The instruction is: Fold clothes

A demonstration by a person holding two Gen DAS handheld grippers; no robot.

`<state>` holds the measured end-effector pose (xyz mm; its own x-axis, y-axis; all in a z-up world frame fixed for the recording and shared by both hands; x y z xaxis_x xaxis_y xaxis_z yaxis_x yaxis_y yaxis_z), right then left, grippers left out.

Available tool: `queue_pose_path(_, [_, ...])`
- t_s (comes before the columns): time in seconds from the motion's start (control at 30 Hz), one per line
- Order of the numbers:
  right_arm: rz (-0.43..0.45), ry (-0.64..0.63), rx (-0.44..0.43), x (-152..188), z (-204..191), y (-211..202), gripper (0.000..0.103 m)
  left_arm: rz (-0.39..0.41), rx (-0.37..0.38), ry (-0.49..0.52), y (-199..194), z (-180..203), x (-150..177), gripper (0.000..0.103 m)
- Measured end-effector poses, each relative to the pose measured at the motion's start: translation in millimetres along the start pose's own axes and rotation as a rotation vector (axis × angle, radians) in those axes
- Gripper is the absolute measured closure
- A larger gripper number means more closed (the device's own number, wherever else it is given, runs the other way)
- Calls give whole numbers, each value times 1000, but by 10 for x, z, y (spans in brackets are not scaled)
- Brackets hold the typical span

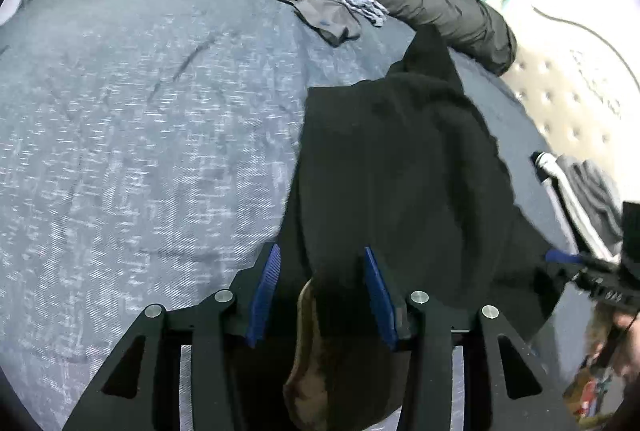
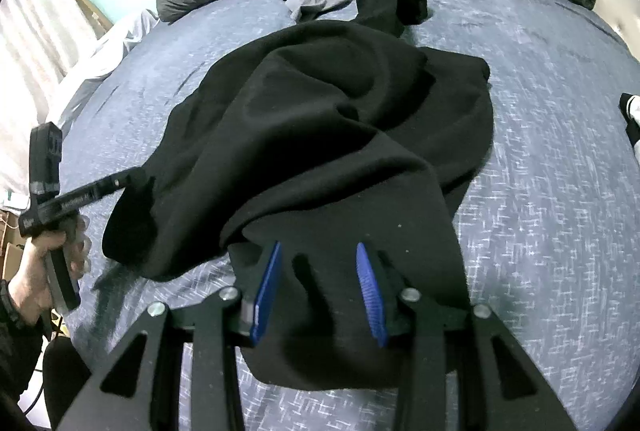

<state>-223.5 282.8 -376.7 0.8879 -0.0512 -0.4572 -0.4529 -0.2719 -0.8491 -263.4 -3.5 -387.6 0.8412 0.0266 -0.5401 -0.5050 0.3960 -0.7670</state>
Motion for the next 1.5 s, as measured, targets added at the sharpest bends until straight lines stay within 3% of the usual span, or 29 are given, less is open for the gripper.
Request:
queue_pose_path(0.4, [4,4,-4,-38,24,40,64,-15,75,43,119,204,-48,53])
queue_pose_path(0.7, [-2,12,-4,-16,39,82,64,-60,115,-48,230,50,-37,53])
queue_pose_path(0.77, [1,14,-8,-15,48,78,64,-69,152,-69,222,37,5,53])
queue_pose_path(1.03, [1,17,-4,-4,66,86,64,-37,217,-59,-18,210,86,53])
queue_pose_path(1.27, [0,19,-2,18,70,80,64,-35,229,32,-9,481,-34,53])
queue_pose_path(1.5, [3,19,-1,24,104,62,64,-101,200,-12,359,369,16,53])
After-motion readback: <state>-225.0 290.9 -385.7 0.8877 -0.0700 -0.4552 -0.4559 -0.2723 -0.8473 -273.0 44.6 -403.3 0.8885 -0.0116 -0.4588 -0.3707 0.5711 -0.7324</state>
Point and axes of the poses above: each gripper's, at about its wrist camera, not at the fingertips, and y roughly the way its jaws point, z to its right, x to its underside, the point moved 9 cm from there along y, roughly the way its jaws point, and after that the axes turned 3 degrees about y, right-handed, at the moved point
